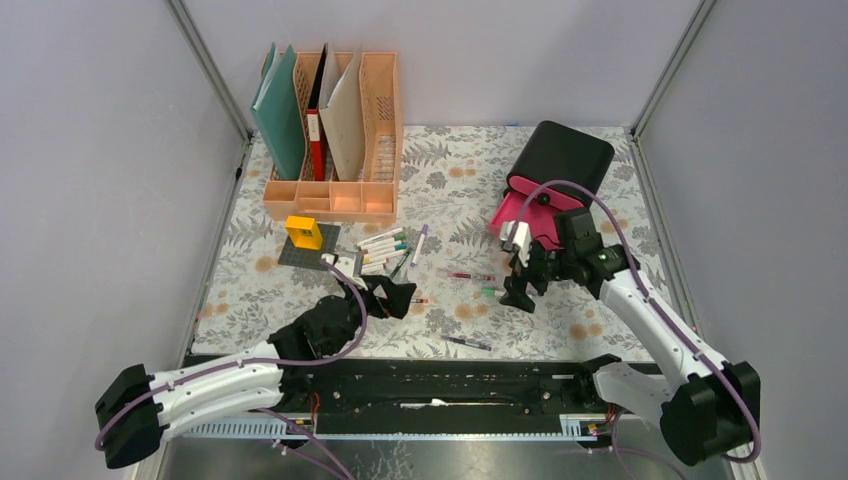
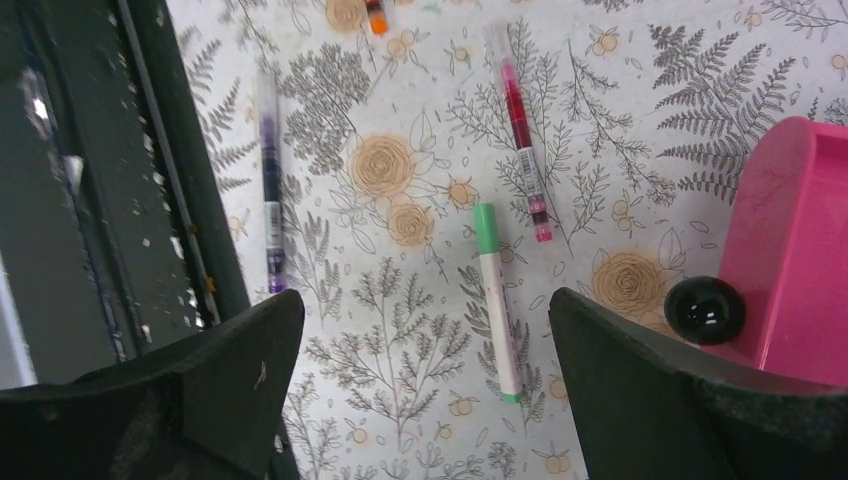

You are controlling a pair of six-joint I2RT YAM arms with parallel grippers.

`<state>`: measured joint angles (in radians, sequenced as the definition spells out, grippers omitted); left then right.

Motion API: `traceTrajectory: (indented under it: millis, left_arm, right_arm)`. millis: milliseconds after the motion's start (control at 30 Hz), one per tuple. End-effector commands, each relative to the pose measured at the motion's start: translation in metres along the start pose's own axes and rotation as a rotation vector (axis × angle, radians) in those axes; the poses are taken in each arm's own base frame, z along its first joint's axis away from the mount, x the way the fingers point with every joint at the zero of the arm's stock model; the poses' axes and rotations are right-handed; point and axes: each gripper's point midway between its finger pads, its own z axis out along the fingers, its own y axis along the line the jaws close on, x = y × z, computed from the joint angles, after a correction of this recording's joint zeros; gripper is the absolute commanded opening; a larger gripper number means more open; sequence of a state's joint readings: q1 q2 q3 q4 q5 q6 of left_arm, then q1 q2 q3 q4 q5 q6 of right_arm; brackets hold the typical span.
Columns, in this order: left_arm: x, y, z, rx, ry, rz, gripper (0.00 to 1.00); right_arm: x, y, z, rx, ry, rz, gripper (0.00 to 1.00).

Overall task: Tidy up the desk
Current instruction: Open the drawer in the storage box, then pick up the stationery from the center of the board.

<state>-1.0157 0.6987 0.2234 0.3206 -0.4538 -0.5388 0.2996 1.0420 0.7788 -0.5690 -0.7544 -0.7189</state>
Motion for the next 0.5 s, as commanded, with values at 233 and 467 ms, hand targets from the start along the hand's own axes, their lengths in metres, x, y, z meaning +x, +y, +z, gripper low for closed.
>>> traceTrajectory:
  millis: [233, 467]
  left_arm:
    - [0.021, 0.030, -0.011, -0.067, 0.002, -0.010, 0.99]
    - [0.038, 0.054, -0.013, -0.150, 0.019, 0.014, 0.99]
  right_arm:
    - [0.028, -0.039, 0.020, 0.099, 0.360, -0.200, 1.00]
    - [0.046, -0.042, 0.045, 0.092, 0.477, -0.238, 0.98]
